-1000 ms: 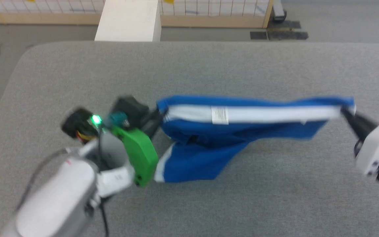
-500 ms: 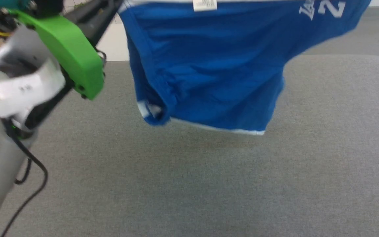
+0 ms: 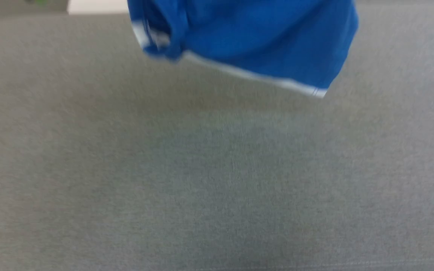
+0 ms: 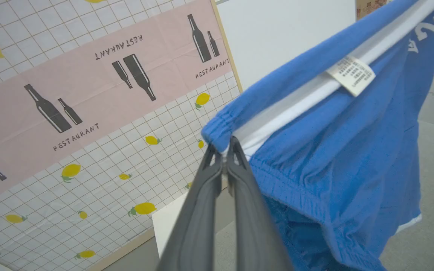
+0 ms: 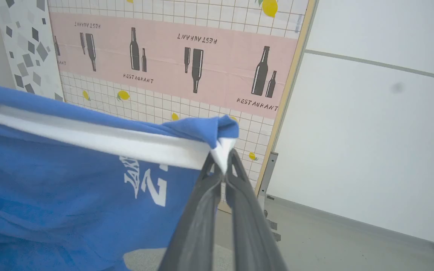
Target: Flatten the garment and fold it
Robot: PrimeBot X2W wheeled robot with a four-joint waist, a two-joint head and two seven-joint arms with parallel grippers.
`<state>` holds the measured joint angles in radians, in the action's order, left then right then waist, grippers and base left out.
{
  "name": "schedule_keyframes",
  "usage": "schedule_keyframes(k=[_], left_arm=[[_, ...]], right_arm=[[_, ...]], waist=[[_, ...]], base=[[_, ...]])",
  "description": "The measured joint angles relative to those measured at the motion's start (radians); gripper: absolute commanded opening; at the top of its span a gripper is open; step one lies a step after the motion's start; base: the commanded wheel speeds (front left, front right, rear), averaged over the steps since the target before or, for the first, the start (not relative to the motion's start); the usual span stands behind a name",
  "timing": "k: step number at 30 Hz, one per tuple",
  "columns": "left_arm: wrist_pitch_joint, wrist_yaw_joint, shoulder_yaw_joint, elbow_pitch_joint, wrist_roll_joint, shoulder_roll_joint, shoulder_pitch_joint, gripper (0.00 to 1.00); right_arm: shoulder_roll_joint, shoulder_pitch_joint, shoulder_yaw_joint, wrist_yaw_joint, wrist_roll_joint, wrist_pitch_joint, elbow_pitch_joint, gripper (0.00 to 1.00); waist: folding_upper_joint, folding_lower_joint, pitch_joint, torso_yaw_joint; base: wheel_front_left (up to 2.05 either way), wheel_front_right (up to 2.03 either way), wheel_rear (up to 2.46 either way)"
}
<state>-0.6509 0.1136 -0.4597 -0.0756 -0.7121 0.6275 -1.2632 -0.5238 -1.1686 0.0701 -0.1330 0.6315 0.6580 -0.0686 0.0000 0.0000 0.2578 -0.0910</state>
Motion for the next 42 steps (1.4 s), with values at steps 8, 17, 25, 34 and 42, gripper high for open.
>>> schedule_keyframes(k=[8,17,25,34,42], left_arm=[[0.057,0.018,-0.072,0.246,0.077,-0.04,-0.331,0.0],[0.26,0.019,-0.103,0.49,0.16,-0.121,-0.582,0.0],[0.377,0.019,-0.16,0.609,0.164,-0.14,-0.58,0.0],[0.47,0.013,-0.232,0.613,0.124,-0.158,-0.245,0.0],[0.531,-0.063,-0.321,0.55,0.088,-0.198,0.196,0.0]], right_arm=[[-0.008,-0.338,0.136,0.0,-0.034,-0.159,-0.252,0.0],[0.047,-0.598,0.156,-0.009,-0.105,-0.413,-0.535,0.0],[0.083,-0.606,0.202,-0.009,-0.093,-0.524,-0.656,0.0],[0.067,-0.358,0.305,-0.008,-0.033,-0.549,-0.686,0.0],[-0.004,0.056,0.434,-0.007,0.056,-0.474,-0.64,0.0]], waist=[[0.0,0.0003,0.203,-0.019],[0.0,0.0003,0.391,-0.042],[0.0,0.0004,0.48,-0.048],[0.0,0.0002,0.43,-0.025],[0.0,-0.0001,0.3,-0.005]], base=[[0.0,0.0,0.0],[0.0,0.0,0.0],[0.0,0.0,0.0],[0.0,0.0,0.0],[0.0,0.0,0.0]])
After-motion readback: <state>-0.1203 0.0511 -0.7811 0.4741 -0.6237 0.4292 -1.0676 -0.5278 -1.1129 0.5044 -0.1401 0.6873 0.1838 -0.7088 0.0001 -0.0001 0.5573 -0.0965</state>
